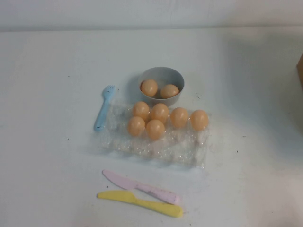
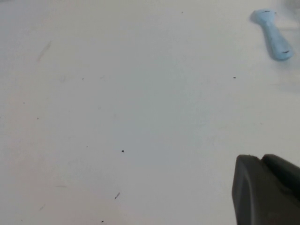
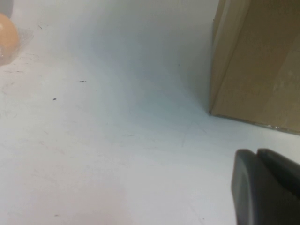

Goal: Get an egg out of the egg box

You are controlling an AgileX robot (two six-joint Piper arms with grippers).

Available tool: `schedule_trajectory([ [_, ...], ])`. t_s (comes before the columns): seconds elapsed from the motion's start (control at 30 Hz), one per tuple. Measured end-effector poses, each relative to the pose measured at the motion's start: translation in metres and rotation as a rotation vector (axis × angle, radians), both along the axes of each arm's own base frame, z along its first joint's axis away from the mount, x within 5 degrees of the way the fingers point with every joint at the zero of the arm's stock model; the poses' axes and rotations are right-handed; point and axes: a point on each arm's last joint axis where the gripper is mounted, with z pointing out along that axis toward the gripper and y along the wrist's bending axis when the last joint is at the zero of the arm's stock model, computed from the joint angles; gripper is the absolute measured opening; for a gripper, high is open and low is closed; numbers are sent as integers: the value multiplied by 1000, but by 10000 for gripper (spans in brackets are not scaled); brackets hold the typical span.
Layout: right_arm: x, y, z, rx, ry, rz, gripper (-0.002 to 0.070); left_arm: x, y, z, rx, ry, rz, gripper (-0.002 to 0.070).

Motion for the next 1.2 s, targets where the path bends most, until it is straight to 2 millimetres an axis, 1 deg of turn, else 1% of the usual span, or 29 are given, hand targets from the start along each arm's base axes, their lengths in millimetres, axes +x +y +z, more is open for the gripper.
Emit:
schedule_trajectory([
  [0.53,0,0,0,0,0,0,-18,0,0,0,-5,-4,1,-4],
  [0.57,0,0,0,0,0,0,-18,0,-1,2,-53,-18,5,-4],
  [0.6,0,0,0,0,0,0,-18,1,-3,3,-149,-31,12,-4],
  [0.73,0,0,0,0,0,0,-18,2,-10,14,-825,-77,77,-4],
  [0.8,0,0,0,0,0,0,-18,3,-10,18,-984,-101,95,-4],
  [0.97,0,0,0,0,0,0,-18,4,-4,28,-1021,-231,104,-4],
  [1.07,0,0,0,0,0,0,-18,4,-2,32,-1039,-275,108,-4],
  [1.1,0,0,0,0,0,0,-18,4,-2,31,-1039,-269,108,-4],
  [1.13,0,0,0,0,0,0,-18,3,-5,30,-1013,-224,97,-4],
  [1.2,0,0,0,0,0,0,-18,1,-11,36,-928,-139,53,-4],
])
